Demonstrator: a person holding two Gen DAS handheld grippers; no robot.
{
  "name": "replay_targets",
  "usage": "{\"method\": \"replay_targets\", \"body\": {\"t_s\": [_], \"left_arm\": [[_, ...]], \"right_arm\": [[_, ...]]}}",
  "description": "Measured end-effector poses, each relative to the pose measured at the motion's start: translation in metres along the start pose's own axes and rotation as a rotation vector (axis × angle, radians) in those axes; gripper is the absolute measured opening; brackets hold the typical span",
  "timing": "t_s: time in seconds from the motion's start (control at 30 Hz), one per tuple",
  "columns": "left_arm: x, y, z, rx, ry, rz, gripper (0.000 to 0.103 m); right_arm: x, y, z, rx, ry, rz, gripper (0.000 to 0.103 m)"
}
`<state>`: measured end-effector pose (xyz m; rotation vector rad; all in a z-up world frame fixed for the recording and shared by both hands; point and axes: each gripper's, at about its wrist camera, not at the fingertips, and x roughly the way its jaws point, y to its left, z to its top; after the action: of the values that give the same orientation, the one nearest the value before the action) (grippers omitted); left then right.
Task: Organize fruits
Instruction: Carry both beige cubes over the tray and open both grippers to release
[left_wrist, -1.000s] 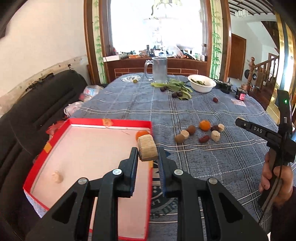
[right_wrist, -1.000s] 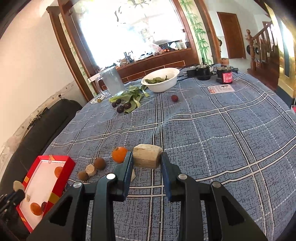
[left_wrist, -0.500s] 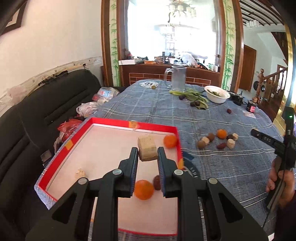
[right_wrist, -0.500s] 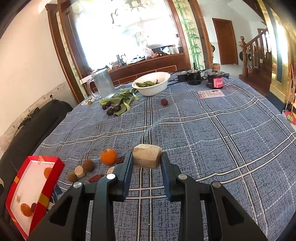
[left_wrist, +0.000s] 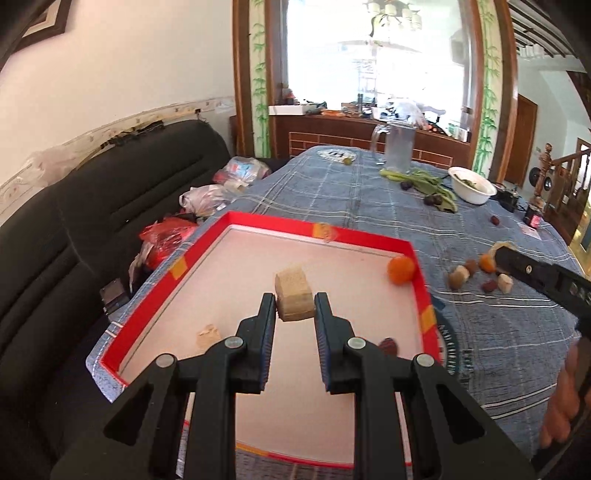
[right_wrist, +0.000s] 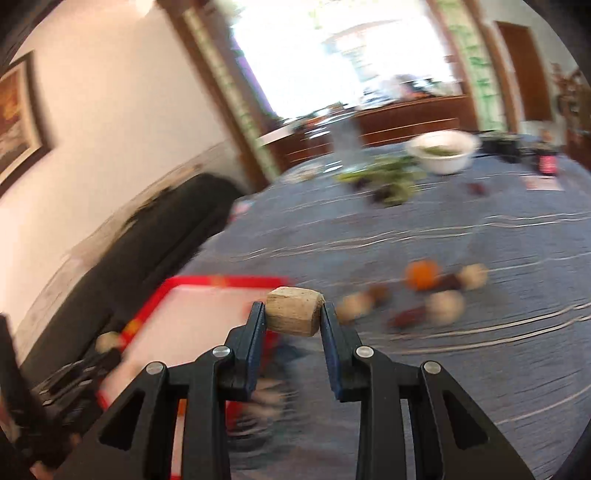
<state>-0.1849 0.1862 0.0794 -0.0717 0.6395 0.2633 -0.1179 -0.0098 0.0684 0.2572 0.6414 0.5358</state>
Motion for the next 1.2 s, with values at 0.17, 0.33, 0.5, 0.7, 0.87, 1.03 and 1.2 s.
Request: {"method": "replay_targets", "body": {"t_s": [0.17, 0.33, 0.5, 0.7, 0.87, 1.03, 1.2], "left_arm": [[0.012, 0.022, -0.003, -0.025, 0.021, 0.047, 0.023], [0.03, 0.043, -0.008, -0.049, 0.054, 0.108, 0.023], [0.041, 0.052, -0.015, -0.059, 0.088, 0.132, 0.023], [0.046, 0.044, -0.018, -0.047, 0.108, 0.164, 0.024], [0.041, 0.044, -0.017, -0.06, 0.097, 0.191, 0.05], [0.024, 0.038, -0.013, -0.045, 0.044, 0.212, 0.071], [0.006, 0.024, -0.006, -0.019, -0.011, 0.207, 0.082]], "right_arm": [[0.016, 0.047, -0.023, -0.069, 0.085, 0.105, 0.029], [0.029, 0.072, -0.047, -0.159, 0.135, 0.116, 0.029], [0.036, 0.071, -0.062, -0.169, 0.19, 0.126, 0.028], [0.033, 0.079, -0.077, -0.22, 0.207, 0.089, 0.028], [0.032, 0.089, -0.083, -0.287, 0.206, 0.064, 0.029], [0.016, 0.086, -0.079, -0.289, 0.145, 0.058, 0.047], [-0.007, 0.076, -0.068, -0.289, 0.054, 0.035, 0.05]]}}
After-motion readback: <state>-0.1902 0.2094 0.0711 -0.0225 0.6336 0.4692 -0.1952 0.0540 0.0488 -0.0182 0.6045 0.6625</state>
